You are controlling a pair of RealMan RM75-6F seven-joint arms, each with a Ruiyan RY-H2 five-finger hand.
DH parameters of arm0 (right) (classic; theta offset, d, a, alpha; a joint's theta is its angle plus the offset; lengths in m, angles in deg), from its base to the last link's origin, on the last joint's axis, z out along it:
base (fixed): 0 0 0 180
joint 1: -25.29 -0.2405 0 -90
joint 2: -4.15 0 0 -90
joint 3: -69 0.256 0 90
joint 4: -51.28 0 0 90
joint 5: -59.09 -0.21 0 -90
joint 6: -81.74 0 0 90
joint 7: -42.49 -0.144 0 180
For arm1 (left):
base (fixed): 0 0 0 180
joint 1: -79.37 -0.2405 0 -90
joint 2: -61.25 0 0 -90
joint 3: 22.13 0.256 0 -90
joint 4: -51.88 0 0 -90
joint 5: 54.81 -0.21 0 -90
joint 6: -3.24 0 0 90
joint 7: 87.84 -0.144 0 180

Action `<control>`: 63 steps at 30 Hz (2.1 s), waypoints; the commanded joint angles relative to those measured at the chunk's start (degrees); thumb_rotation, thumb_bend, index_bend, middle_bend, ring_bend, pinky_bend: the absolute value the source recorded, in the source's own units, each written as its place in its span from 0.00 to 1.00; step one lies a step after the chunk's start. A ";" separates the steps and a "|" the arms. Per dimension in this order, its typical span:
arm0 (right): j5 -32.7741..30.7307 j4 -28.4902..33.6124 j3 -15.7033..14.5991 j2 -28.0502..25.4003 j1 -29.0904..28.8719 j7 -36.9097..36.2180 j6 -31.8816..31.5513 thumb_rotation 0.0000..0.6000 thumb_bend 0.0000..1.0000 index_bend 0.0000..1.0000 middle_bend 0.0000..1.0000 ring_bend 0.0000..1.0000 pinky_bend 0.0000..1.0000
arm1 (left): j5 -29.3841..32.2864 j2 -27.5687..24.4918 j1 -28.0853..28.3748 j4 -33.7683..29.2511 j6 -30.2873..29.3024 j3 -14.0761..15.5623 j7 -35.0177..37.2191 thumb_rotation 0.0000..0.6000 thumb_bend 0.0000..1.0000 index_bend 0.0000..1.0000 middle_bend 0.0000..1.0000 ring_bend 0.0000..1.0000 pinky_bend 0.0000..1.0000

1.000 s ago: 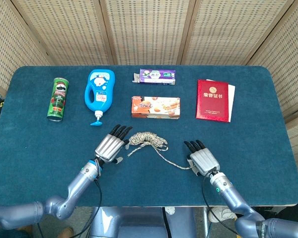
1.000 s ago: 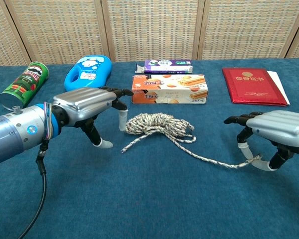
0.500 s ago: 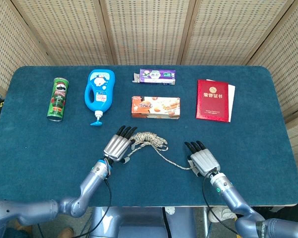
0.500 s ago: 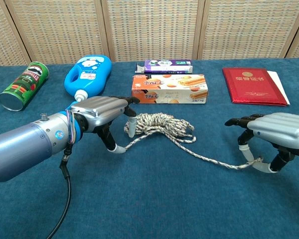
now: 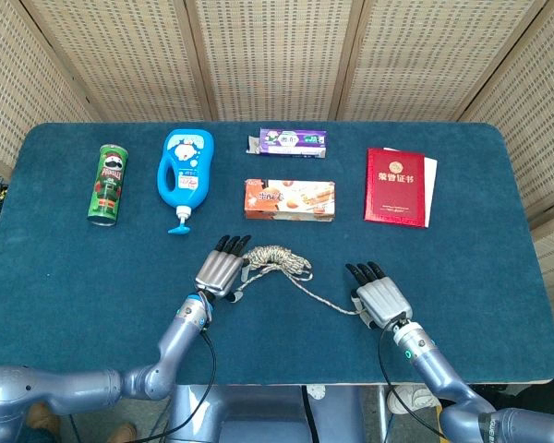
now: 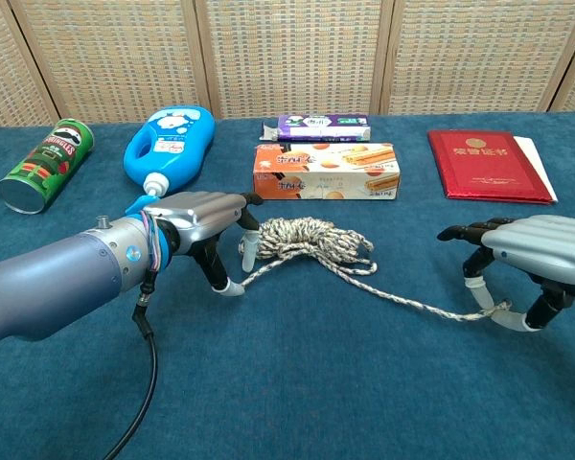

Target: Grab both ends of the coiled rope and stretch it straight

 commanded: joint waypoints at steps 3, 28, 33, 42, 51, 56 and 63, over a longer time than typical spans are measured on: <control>-0.03 0.03 0.00 -0.17 0.06 -0.18 0.00 1.00 0.39 0.60 0.00 0.00 0.00 | 0.87 0.10 0.62 0.37 -0.18 0.17 -0.02 1.00 0.23 0.55 0.00 0.00 0.00; 0.52 -0.58 -0.29 0.00 0.31 -1.51 0.46 1.00 0.39 0.61 0.00 0.00 0.00 | 4.21 1.53 2.53 3.19 -1.96 1.49 0.86 1.00 0.23 0.55 0.00 0.00 0.00; 0.50 -0.63 -0.28 -0.07 0.40 -1.60 0.41 1.00 0.39 0.61 0.00 0.00 0.00 | 4.46 1.61 2.73 3.72 -1.60 1.45 1.42 1.00 0.26 0.55 0.00 0.00 0.00; 0.47 -0.77 -0.28 -0.14 0.44 -1.67 0.52 1.00 0.39 0.61 0.00 0.00 0.00 | 4.36 1.33 2.87 3.80 -2.04 1.56 1.71 1.00 0.30 0.55 0.00 0.00 0.00; 0.46 -0.81 -0.33 -0.09 0.44 -1.69 0.71 1.00 0.39 0.61 0.00 0.00 0.00 | 5.80 0.63 3.11 4.12 -2.45 1.58 0.71 1.00 0.30 0.55 0.00 0.00 0.00; 0.51 -0.67 -0.26 -0.17 0.42 -1.66 0.68 1.00 0.39 0.61 0.00 0.00 0.00 | 6.13 0.64 3.28 4.71 -2.33 1.61 0.75 1.00 0.30 0.55 0.00 0.00 0.00; 0.45 -0.56 -0.32 -0.32 0.50 -1.59 0.67 1.00 0.39 0.61 0.00 0.00 0.00 | 6.55 1.19 3.63 5.43 -1.76 1.92 0.74 1.00 0.30 0.55 0.00 0.00 0.00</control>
